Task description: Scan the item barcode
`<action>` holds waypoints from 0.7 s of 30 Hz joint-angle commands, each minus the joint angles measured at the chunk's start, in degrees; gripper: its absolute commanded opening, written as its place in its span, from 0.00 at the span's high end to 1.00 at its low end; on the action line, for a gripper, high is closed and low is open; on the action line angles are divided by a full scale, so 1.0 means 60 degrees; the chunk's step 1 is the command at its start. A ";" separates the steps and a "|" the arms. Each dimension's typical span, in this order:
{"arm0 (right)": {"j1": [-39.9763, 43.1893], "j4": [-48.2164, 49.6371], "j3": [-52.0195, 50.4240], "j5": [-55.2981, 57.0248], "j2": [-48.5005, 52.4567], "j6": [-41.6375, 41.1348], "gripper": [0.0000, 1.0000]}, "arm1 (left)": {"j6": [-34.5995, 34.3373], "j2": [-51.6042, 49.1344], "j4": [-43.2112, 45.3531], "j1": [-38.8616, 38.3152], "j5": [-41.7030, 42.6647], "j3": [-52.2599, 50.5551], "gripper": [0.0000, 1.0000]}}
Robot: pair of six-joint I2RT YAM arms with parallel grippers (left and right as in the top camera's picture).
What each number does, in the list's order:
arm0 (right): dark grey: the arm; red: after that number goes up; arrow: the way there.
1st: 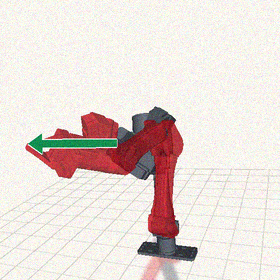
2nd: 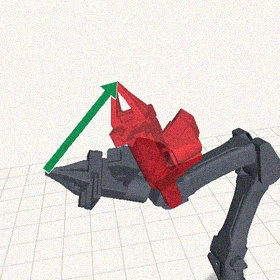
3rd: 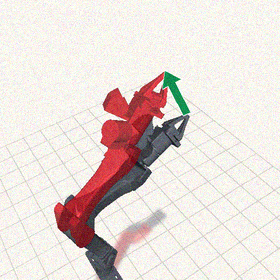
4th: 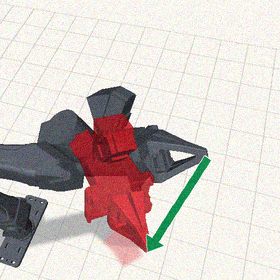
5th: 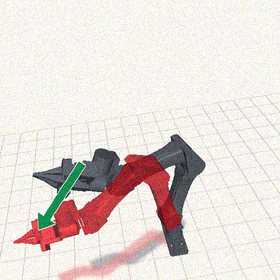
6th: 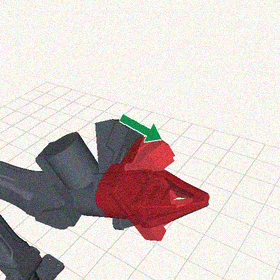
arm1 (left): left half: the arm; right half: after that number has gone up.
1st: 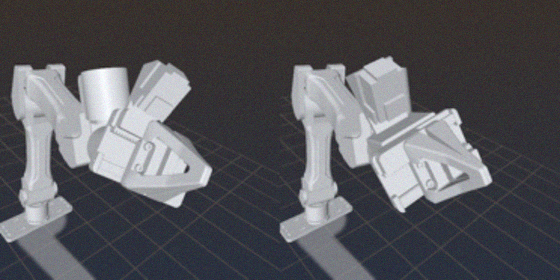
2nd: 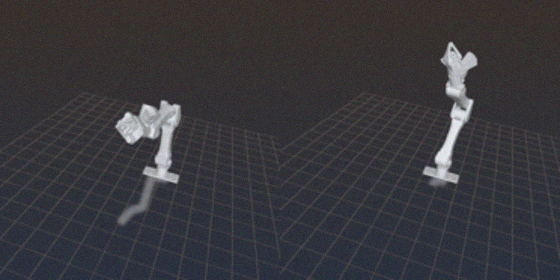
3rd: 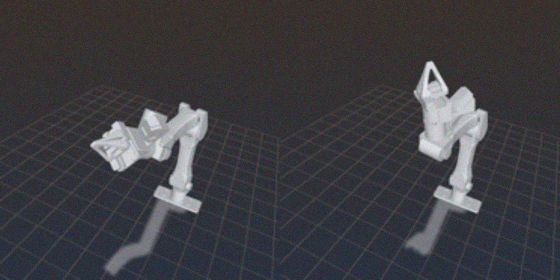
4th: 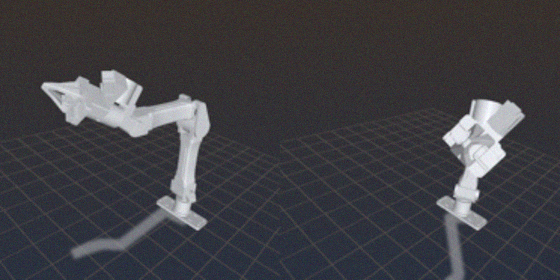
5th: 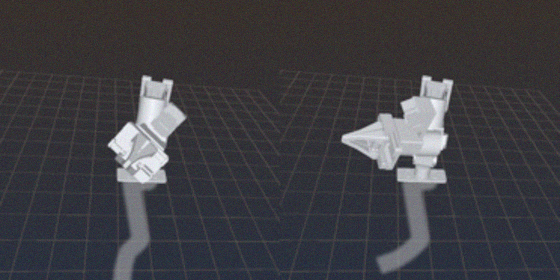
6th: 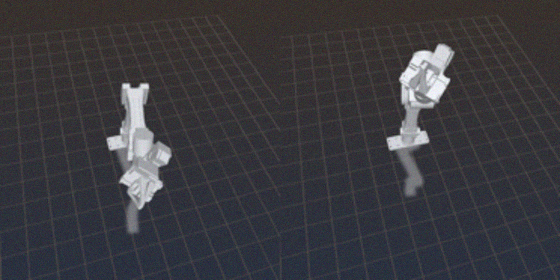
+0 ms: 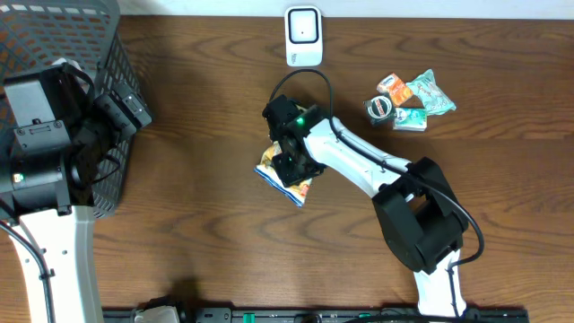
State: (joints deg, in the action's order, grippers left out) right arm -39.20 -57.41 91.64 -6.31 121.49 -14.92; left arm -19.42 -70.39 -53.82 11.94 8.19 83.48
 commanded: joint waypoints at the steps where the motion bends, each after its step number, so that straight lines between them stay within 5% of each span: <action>1: 0.0321 -0.0521 0.1020 0.1290 -0.1151 -0.0149 0.99 | 0.0124 -0.0004 -0.0025 0.0044 -0.0091 0.0011 0.02; 9: 0.0816 0.1439 0.1107 0.3279 -0.1800 -0.0149 0.99 | 0.0124 -0.0004 -0.0022 0.0044 -0.0091 0.0011 0.02; 21: 0.1071 0.2382 0.1002 0.1446 0.1042 -0.0157 0.99 | 0.0124 -0.0004 -0.0022 0.0044 -0.0091 0.0011 0.02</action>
State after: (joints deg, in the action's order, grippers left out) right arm -32.75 -42.98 98.28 6.79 123.04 -15.07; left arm -19.44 -70.39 -53.80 11.94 8.19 83.48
